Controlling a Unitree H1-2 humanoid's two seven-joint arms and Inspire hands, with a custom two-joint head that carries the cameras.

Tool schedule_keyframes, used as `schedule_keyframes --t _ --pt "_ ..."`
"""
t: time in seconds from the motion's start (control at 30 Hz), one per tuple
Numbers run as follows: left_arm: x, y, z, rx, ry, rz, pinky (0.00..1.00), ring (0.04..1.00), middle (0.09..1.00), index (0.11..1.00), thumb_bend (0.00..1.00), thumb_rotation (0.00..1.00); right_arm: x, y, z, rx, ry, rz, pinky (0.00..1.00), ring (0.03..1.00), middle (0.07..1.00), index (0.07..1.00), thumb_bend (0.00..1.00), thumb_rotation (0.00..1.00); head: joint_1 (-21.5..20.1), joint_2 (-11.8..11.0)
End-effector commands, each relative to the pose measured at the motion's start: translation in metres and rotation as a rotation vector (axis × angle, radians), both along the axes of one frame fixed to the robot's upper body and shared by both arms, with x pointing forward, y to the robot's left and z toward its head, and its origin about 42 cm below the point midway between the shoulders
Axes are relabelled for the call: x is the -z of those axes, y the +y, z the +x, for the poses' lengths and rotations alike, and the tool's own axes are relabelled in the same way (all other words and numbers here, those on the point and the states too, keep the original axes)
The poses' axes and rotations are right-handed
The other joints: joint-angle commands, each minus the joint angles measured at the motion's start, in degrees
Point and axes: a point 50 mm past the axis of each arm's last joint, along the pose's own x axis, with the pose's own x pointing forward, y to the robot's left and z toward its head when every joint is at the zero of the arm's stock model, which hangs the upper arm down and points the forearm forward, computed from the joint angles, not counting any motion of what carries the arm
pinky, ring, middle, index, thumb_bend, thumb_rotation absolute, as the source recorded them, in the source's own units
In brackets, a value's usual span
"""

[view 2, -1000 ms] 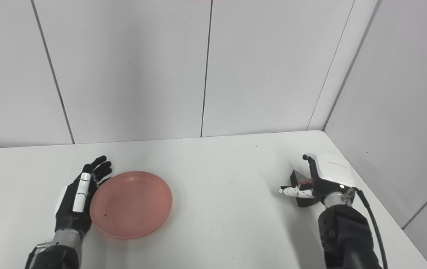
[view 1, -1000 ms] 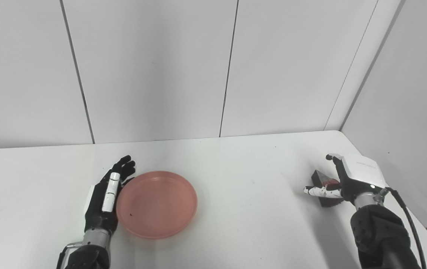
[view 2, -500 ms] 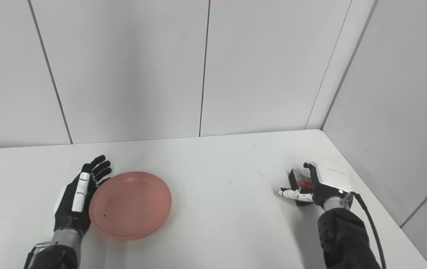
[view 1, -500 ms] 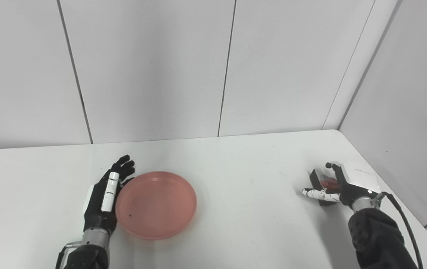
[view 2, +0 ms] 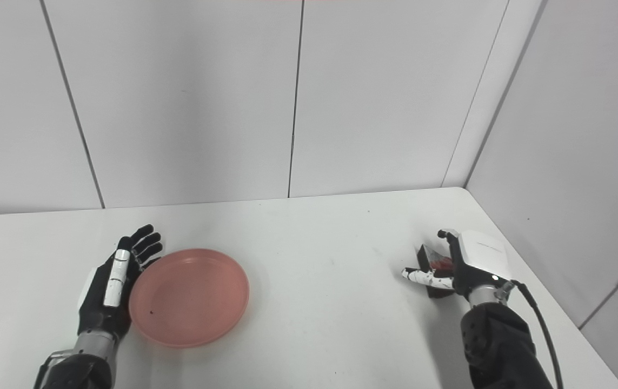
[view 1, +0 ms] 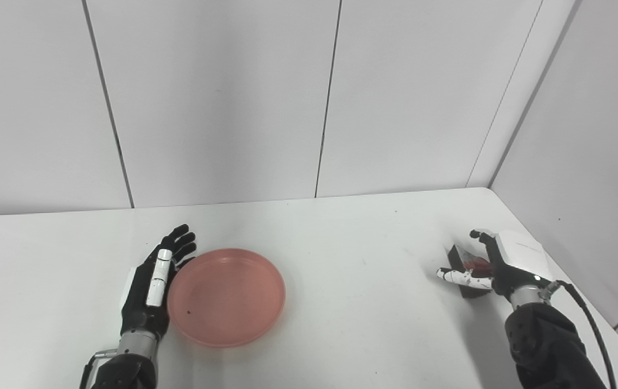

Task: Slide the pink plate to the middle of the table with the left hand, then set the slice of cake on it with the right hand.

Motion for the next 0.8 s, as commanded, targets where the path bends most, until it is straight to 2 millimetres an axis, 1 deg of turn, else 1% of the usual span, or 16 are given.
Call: schedule_keyframes --t 0.0,0.23,0.47,0.63,0.77 --pt "0.024 0.001 -0.010 0.009 0.104 0.003 0.80 0.847 0.837 0.787 0.72 0.87 -0.019 -0.004 0.002 -0.012 -0.074 -0.035 0.54 0.693 0.783 0.793 0.95 0.59 0.04 0.08" --pt "0.025 0.000 -0.010 0.012 0.104 0.008 0.80 0.849 0.837 0.784 0.72 0.88 -0.013 -0.010 0.000 0.000 -0.067 -0.057 0.56 0.702 0.787 0.787 0.95 0.59 0.16 0.04" --pt "0.024 0.000 -0.010 0.012 0.102 0.011 0.80 0.853 0.834 0.786 0.69 0.89 -0.006 -0.014 0.002 0.012 -0.036 -0.057 0.58 0.699 0.784 0.792 0.96 0.60 0.20 0.08" --pt "0.024 -0.001 -0.010 0.013 0.107 0.006 0.81 0.856 0.840 0.791 0.70 0.88 -0.003 -0.015 0.003 0.008 -0.030 -0.053 0.58 0.688 0.774 0.791 0.97 0.59 0.29 -0.06" --pt "0.024 -0.001 -0.010 0.013 0.108 0.011 0.79 0.848 0.834 0.785 0.71 0.87 -0.002 -0.015 0.002 0.008 -0.029 -0.046 0.59 0.693 0.773 0.791 0.97 0.59 0.38 0.05"
